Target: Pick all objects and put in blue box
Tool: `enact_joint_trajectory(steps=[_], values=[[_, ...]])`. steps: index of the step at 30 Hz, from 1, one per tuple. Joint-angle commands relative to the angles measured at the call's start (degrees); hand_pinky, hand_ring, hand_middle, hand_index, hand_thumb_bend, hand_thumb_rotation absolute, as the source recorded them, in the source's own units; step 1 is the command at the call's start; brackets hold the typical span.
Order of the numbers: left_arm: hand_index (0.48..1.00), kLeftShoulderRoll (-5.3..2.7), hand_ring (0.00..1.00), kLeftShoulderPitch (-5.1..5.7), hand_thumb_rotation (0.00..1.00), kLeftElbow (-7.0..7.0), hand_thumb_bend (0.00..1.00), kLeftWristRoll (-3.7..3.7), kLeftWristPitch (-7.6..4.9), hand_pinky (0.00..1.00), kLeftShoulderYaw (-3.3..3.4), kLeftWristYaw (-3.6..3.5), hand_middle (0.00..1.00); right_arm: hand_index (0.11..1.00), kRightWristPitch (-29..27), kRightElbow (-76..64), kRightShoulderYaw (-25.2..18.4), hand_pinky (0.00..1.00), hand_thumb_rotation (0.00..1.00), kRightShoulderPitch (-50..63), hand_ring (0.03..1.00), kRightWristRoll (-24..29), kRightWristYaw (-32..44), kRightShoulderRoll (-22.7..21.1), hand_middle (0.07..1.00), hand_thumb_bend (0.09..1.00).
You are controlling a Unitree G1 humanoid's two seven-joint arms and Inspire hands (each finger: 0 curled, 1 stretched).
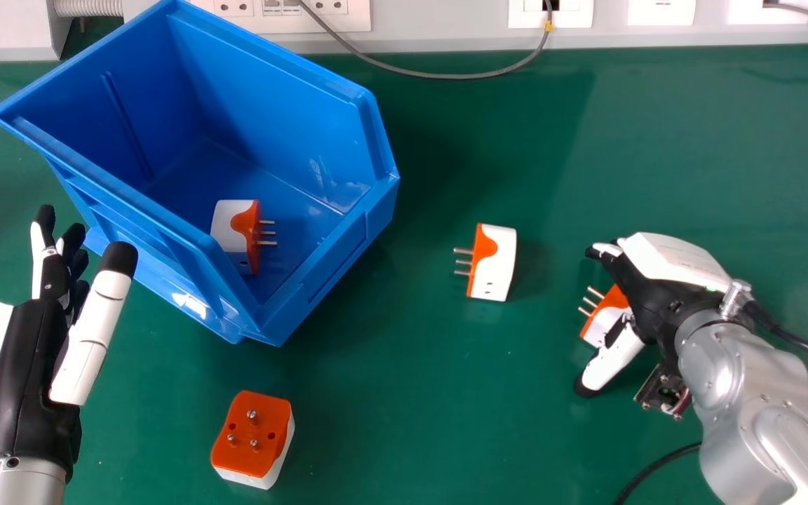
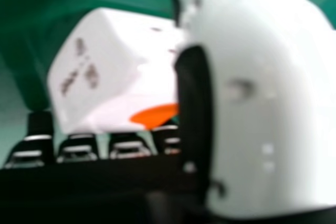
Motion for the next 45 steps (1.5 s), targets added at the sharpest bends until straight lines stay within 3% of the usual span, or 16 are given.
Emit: enact_joint_trajectory(steps=[1,4,5,7,8,9,10,14,25,29,35,45], values=[[1.000,0.70,1.00,-0.34,0.88,-1.25,0.75,0.19,-0.58,1.00,0.57,0.10,1.00,0.892,0.19,0.27,-1.36,0.86,0.02,-0.54,0.930,0.51,-3.22,0.05,0.957,0.607],[1.000,0.76,1.00,-0.31,0.88,-1.19,0.75,0.29,-0.69,1.00,0.57,0.15,1.00,0.892,-0.46,0.53,-2.02,0.86,0.02,-0.04,0.930,1.64,-6.73,0.75,0.957,0.607],[1.000,0.76,1.00,-0.28,0.88,-1.21,0.75,0.32,-0.70,1.00,0.57,0.16,1.00,0.875,-0.85,0.73,-2.01,0.77,0.02,0.11,0.826,1.72,-8.11,0.85,0.875,0.589],[1.000,0.74,1.00,-0.18,0.88,-1.46,0.75,0.43,-0.62,1.00,0.53,0.22,1.00,0.875,-1.38,1.47,-1.41,0.77,0.02,-0.05,0.826,1.24,-10.10,0.62,0.875,0.589],[1.000,0.76,1.00,-0.23,0.88,-1.39,0.75,0.52,-0.66,1.00,0.51,0.26,1.00,0.844,-1.63,1.62,-1.29,0.63,0.01,-0.04,0.744,1.12,-10.89,0.55,0.800,0.577],[1.000,0.78,1.00,-0.27,0.88,-1.32,0.75,0.59,-0.69,1.00,0.50,0.28,1.00,0.844,-1.80,1.69,-1.24,0.63,0.01,-0.02,0.744,1.12,-11.40,0.50,0.800,0.577],[1.000,0.81,1.00,-0.33,0.88,-1.12,0.75,0.64,-0.80,1.00,0.51,0.28,1.00,0.802,-1.91,1.67,-1.29,0.54,0.01,0.02,0.673,1.25,-11.78,0.52,0.741,0.566],[1.000,0.88,1.00,-0.32,0.88,-0.89,0.75,0.40,-0.96,1.00,0.71,0.14,1.00,0.724,-3.13,1.85,-1.04,0.44,0.01,0.09,0.576,1.42,-13.88,0.20,0.658,0.543],[1.000,0.97,1.00,-0.13,0.88,-1.15,0.75,-0.03,-0.82,1.00,0.90,-0.27,1.00,0.630,-4.90,3.60,-1.13,0.38,0.00,-0.90,0.500,2.42,-15.93,0.15,0.588,0.519],[1.000,0.90,1.00,0.34,0.88,-1.94,0.74,-0.15,-0.72,1.00,0.88,-0.44,1.00,0.609,-4.77,4.06,-0.78,0.37,0.00,-1.45,0.483,2.29,-15.61,0.00,0.571,0.514],[1.000,0.86,1.00,0.67,0.88,-2.17,0.74,-0.40,-1.32,1.00,0.96,-0.69,1.00,0.570,-3.64,4.76,-0.79,0.36,0.00,-2.52,0.460,2.55,-14.27,0.00,0.549,0.508],[1.000,0.63,1.00,1.15,0.88,-2.92,0.73,-0.07,-1.71,1.00,0.80,-0.87,1.00,0.534,-1.86,4.22,-0.28,0.33,0.00,-3.07,0.436,1.89,-13.61,-0.26,0.524,0.499]])
